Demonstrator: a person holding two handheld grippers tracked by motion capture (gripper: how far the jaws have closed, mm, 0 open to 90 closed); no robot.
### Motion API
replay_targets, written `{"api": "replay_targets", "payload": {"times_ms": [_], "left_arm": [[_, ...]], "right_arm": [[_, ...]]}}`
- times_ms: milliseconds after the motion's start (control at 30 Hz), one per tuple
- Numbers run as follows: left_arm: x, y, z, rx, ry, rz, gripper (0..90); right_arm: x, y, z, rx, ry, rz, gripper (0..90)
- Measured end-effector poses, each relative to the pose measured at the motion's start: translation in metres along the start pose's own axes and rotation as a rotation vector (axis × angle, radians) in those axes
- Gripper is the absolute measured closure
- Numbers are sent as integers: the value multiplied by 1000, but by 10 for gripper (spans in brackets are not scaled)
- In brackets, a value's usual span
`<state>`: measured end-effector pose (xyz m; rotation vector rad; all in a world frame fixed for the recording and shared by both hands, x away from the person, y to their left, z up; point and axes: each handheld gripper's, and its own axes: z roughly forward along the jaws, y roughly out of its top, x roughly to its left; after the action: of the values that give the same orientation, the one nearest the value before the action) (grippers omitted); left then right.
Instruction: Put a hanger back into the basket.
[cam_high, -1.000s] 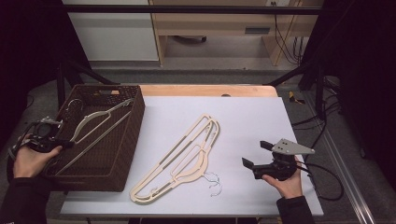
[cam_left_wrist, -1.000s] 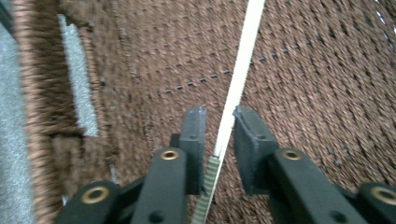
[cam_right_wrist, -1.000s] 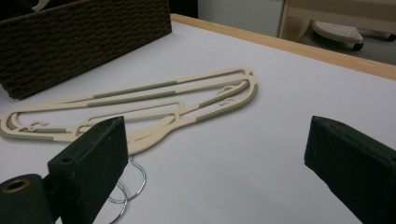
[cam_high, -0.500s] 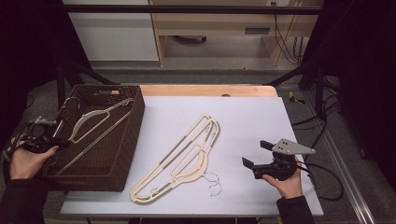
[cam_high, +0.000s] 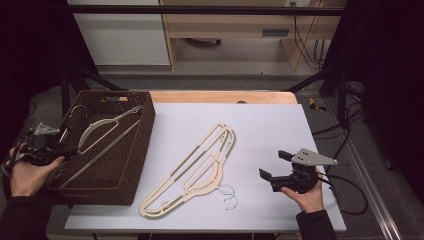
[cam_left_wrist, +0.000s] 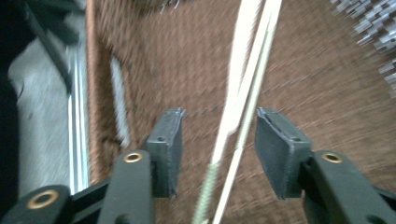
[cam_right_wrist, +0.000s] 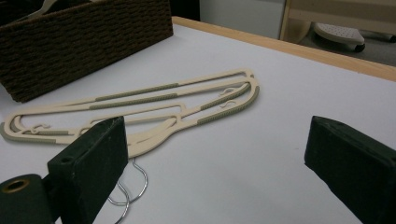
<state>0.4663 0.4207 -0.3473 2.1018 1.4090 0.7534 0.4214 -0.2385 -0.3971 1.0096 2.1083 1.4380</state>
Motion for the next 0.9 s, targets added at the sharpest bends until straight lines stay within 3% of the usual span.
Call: {"api": "replay_targets", "payload": {"times_ms": [100,233,467,567,700,900], "left_arm": [[-15,6,-11,-68,-22,16,448],[-30,12,-19,-119,-40,36,441],[-64,17,-37,-250,-137,70,393],[-79,17,-41,-298,-188,71,326],[-102,16,-39,-337,-249,87,265],[-126,16,-37,-356,-303,124,232]], "right_arm": [[0,0,0,-5,1,5,63],[0,0,-2,-7,4,1,63],[1,2,-4,-17,3,3,61],[2,3,-4,-29,8,2,60],[2,3,-4,-27,13,4,54],[4,3,-3,-22,15,1,50]]}}
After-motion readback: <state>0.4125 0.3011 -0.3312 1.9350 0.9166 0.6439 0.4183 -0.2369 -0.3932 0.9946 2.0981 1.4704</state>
